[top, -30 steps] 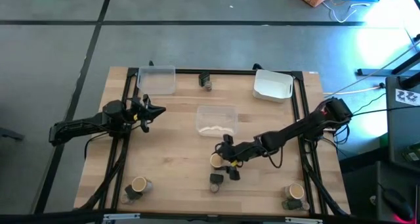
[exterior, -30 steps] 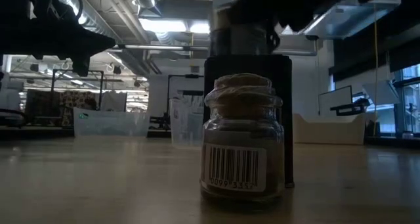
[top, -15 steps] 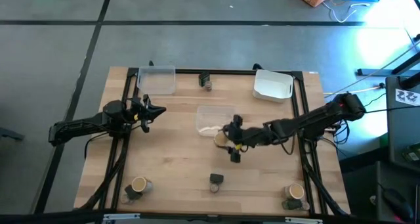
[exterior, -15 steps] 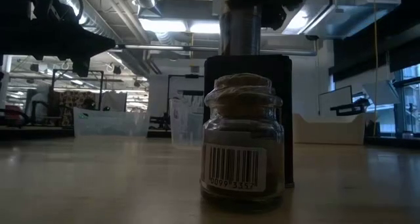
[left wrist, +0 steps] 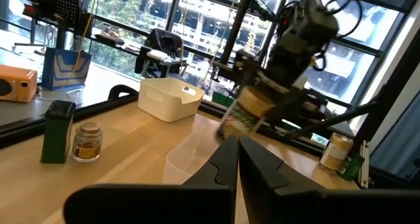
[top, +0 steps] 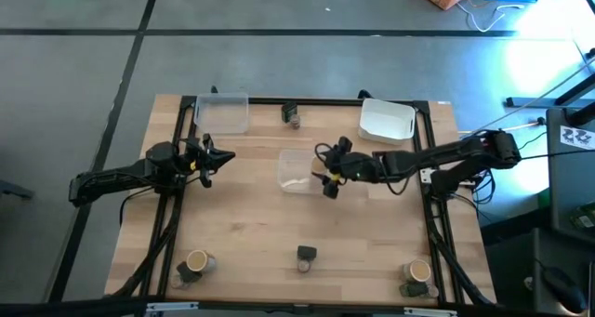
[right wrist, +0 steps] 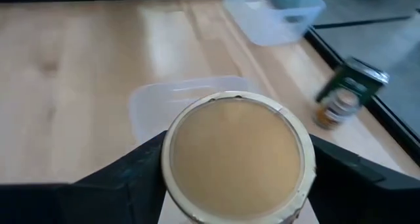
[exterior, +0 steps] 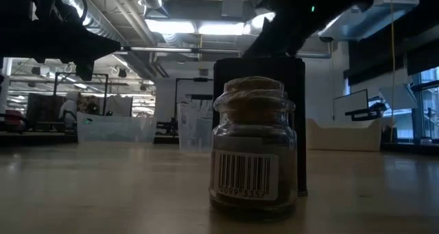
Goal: Sort spices by type
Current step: Put the gold seasoning bottle into the bottom transparent bin
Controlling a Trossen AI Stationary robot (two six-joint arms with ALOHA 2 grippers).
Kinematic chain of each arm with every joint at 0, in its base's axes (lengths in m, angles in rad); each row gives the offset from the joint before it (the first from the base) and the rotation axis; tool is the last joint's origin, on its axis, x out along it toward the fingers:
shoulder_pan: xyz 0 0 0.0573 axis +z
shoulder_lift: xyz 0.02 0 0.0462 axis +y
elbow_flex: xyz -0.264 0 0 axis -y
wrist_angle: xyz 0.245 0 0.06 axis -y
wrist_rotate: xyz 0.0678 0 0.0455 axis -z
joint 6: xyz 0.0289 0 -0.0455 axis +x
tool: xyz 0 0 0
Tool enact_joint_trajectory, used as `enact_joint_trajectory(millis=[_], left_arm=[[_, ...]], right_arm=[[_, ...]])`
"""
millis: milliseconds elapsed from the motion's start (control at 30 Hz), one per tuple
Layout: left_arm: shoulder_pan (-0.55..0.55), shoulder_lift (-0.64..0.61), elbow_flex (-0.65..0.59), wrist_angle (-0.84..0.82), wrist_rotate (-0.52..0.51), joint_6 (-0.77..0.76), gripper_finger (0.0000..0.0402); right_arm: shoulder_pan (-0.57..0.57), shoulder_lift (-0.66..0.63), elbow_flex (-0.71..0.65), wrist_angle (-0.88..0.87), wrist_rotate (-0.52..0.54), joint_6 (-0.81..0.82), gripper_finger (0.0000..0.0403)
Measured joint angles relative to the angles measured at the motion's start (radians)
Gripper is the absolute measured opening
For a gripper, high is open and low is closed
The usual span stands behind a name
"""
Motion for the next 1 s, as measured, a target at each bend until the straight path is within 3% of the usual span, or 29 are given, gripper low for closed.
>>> enact_joint_trajectory(millis=[267,467,733,1000], left_arm=[[0.0,0.0,0.0,0.001,0.0,0.035,0.0004],[0.0,0.0,0.0,0.002,-0.012,0.038,0.0004],[0.0,0.0,0.0,0.001,-0.012,0.039,0.0004],[0.0,0.0,0.0,0.003,-0.012,0.037,0.0004]], right_arm=[[-0.091,0.025,-0.146,0.225,-0.063,0.042,0.0284],[-0.115,0.047,-0.179,0.241,-0.072,0.057,0.0297],[-0.114,0.133,-0.176,0.307,-0.078,0.076,0.0285],[-0.113,0.148,-0.177,0.297,-0.079,0.081,0.035]])
